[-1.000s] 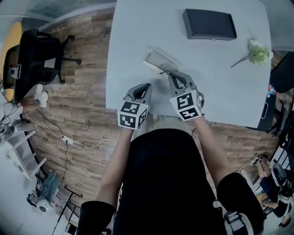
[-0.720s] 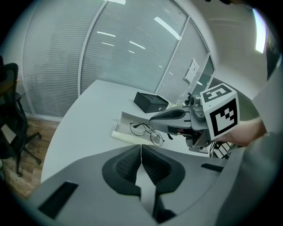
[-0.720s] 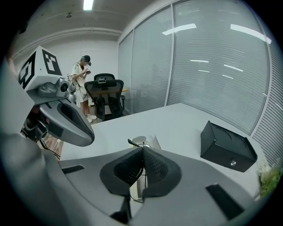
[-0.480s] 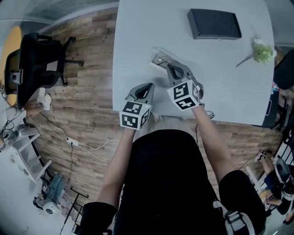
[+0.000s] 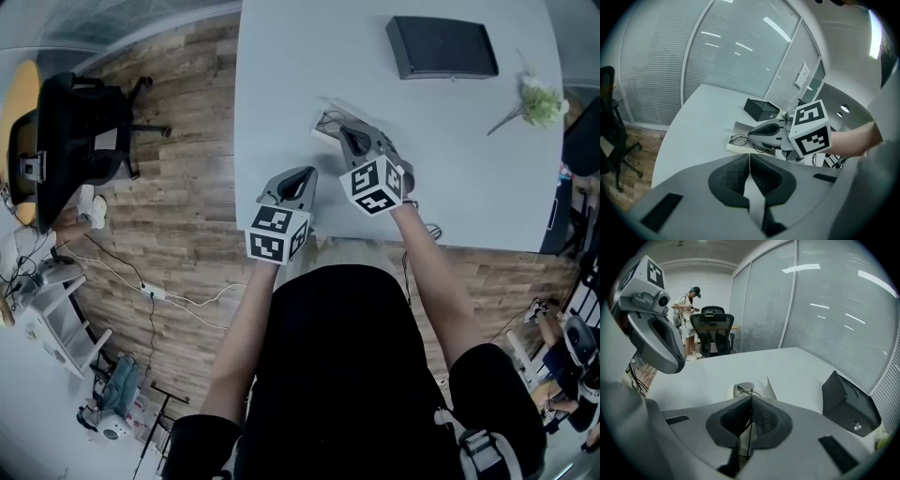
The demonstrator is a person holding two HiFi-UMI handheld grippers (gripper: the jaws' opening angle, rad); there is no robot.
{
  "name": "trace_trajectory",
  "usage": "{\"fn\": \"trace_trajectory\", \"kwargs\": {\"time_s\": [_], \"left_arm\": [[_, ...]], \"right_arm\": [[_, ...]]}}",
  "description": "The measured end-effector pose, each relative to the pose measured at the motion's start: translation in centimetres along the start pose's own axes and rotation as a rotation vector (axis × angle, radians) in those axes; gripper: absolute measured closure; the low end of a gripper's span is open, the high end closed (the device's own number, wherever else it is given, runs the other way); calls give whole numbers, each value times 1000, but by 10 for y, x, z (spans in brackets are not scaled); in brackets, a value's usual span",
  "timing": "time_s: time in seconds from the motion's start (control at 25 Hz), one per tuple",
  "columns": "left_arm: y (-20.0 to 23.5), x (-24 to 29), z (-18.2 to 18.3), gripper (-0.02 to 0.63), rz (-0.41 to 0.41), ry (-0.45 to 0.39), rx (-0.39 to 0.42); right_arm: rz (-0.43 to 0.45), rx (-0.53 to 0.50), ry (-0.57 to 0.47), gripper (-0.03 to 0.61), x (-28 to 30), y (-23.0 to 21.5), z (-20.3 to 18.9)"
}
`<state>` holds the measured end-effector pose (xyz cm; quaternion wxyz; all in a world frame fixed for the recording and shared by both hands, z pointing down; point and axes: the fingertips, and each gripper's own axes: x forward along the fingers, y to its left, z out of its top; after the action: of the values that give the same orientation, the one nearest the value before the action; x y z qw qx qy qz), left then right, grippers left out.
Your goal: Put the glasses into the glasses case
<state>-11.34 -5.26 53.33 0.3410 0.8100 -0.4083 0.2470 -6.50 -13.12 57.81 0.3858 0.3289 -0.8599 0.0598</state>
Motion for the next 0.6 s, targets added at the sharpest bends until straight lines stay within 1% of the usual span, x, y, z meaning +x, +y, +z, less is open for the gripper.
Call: {"fn": "trace_trajectory", "kwargs": {"time_s": [0.24, 0.28, 0.36, 0.6], "left_arm": [[1, 0, -2, 589, 0, 4, -4], [1, 0, -2, 589, -1, 4, -3], [0, 0, -3, 591, 0, 3, -4], [-3, -1, -6, 589, 5, 1, -10]], "right_arm": [[-17, -92, 15, 555, 5, 0, -10], [-15, -93, 17, 554, 5, 0, -11], [-2, -85, 14, 514, 6, 0, -12], [-11, -96, 11, 511, 1, -1, -11]]}}
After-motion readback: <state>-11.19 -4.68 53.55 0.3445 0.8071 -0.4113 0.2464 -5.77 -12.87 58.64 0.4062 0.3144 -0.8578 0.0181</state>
